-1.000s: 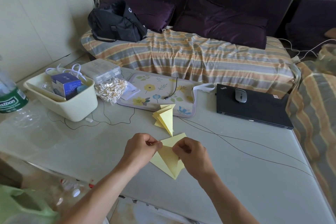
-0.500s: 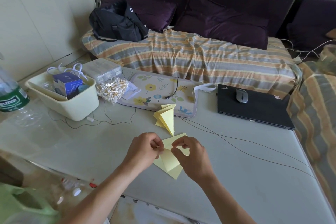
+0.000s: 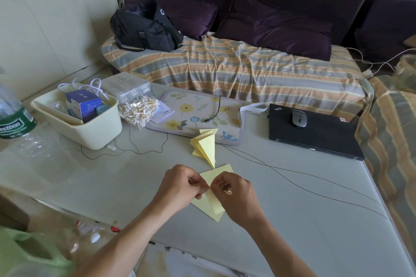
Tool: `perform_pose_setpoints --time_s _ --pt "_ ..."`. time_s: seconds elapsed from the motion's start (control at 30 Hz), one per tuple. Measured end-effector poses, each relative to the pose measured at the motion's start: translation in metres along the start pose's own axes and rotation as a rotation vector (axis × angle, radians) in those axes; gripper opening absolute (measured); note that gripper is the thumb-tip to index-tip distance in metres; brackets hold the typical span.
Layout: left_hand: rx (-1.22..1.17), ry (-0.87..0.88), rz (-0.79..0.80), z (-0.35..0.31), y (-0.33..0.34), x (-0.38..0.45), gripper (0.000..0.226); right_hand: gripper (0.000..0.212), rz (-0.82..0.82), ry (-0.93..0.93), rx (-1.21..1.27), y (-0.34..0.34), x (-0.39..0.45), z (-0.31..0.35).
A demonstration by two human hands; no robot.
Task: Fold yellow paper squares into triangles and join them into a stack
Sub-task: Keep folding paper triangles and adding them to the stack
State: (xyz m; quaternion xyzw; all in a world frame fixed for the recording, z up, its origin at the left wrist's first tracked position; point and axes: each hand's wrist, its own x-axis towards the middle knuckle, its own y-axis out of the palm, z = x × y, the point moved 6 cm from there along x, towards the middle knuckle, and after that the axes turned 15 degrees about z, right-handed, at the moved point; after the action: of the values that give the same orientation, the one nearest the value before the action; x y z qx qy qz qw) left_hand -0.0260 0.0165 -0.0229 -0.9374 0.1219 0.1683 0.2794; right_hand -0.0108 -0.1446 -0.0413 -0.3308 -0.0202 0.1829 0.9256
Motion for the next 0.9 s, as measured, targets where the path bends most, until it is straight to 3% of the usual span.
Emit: perform_pose_setpoints --time_s 0.33,0.57,0.8,0.9 --pt "0.148 0.004 -0.036 -0.002 0.005 0.003 0.015 0.008 0.006 -0.033 -0.006 0.002 0.0 0.004" --pt "0.17 -0.014 -0.119 0.0 -0.005 0.004 0.02 0.011 -0.012 0.052 0.011 -0.006 0.001 -0.003" --pt "0.177 0.065 0.013 -0.005 0.005 0.006 0.004 0.009 0.029 0.008 -0.005 0.0 0.0 0.001" --pt "0.179 0.032 -0.027 -0.003 0.001 0.006 0.007 0.009 0.06 0.018 0.018 0.001 -0.002 0.003"
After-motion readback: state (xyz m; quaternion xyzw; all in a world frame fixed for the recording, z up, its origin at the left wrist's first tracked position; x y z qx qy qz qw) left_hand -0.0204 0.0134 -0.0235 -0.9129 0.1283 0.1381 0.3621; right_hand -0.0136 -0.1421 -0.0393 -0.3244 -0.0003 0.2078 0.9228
